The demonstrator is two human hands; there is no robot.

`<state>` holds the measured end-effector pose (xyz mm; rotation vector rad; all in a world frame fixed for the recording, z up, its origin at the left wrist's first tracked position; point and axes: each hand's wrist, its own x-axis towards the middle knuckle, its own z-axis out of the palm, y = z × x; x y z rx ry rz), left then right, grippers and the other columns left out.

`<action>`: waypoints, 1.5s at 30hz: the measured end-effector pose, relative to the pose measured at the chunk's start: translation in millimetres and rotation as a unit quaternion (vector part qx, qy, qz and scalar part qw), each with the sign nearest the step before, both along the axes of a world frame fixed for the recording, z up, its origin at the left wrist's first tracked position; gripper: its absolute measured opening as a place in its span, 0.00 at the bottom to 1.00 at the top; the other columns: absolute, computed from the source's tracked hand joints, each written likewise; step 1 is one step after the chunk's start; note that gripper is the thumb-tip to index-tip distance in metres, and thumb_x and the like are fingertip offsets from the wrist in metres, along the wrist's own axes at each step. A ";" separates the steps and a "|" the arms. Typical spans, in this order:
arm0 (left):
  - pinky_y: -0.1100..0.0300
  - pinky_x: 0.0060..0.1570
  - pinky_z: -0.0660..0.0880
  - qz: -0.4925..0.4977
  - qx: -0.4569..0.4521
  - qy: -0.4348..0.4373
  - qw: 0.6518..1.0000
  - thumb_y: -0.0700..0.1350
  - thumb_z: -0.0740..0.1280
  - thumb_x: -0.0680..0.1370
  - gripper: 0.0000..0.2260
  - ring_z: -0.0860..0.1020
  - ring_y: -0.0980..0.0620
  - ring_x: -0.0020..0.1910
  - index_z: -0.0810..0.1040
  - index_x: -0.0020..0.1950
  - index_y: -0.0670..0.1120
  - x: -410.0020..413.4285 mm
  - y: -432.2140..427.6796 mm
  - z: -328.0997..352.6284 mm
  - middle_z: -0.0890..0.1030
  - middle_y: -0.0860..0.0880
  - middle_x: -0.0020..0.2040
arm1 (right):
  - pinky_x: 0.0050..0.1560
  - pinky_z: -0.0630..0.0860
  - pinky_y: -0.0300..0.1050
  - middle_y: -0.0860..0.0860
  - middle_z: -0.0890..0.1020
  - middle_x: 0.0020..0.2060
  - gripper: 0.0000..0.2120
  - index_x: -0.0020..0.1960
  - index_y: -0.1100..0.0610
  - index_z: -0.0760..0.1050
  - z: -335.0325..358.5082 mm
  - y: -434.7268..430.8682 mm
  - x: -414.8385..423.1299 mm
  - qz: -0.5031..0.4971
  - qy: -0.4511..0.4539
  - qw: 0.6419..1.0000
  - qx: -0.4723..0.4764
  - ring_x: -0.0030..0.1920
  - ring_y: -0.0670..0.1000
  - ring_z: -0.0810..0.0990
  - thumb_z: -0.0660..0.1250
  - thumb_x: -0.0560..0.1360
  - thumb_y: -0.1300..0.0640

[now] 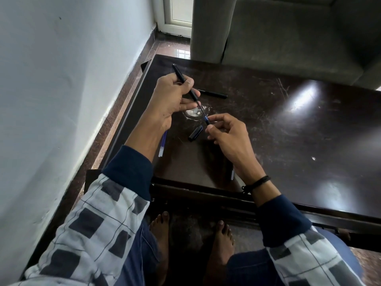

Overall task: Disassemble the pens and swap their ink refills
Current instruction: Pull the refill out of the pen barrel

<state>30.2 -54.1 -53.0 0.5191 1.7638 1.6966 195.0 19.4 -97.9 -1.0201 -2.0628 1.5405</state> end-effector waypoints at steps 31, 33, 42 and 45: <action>0.59 0.36 0.83 -0.008 -0.010 0.015 1.000 0.43 0.67 0.84 0.05 0.85 0.48 0.33 0.78 0.55 0.43 -5.4 1.7 -2.7 0.86 0.42 0.44 | 0.53 0.83 0.53 0.48 0.85 0.46 0.06 0.56 0.45 0.80 -2.6 -3.8 -2.5 0.012 -0.020 0.999 0.027 0.47 0.48 0.85 0.71 0.80 0.55; 0.59 0.36 0.82 -0.008 -0.009 0.015 1.000 0.43 0.67 0.84 0.05 0.86 0.48 0.34 0.78 0.56 0.42 -6.0 1.7 -2.7 0.86 0.43 0.43 | 0.53 0.83 0.53 0.48 0.85 0.47 0.06 0.57 0.46 0.80 -2.4 -4.0 -2.2 0.013 -0.022 0.999 0.026 0.47 0.48 0.85 0.71 0.81 0.54; 0.59 0.38 0.83 -0.004 -0.009 0.014 1.000 0.42 0.66 0.84 0.05 0.86 0.48 0.34 0.78 0.57 0.41 -5.3 1.1 -0.4 0.86 0.43 0.44 | 0.52 0.83 0.50 0.48 0.85 0.46 0.10 0.61 0.45 0.80 -1.9 -2.8 -1.5 0.017 -0.023 0.999 0.032 0.46 0.46 0.85 0.69 0.81 0.56; 0.58 0.39 0.84 0.000 -0.009 0.017 1.000 0.42 0.66 0.84 0.04 0.86 0.49 0.34 0.79 0.55 0.43 -5.2 0.6 0.1 0.86 0.43 0.44 | 0.51 0.83 0.50 0.48 0.85 0.46 0.12 0.63 0.45 0.79 -1.6 -3.0 -1.1 0.020 -0.022 0.999 0.034 0.46 0.47 0.85 0.68 0.82 0.57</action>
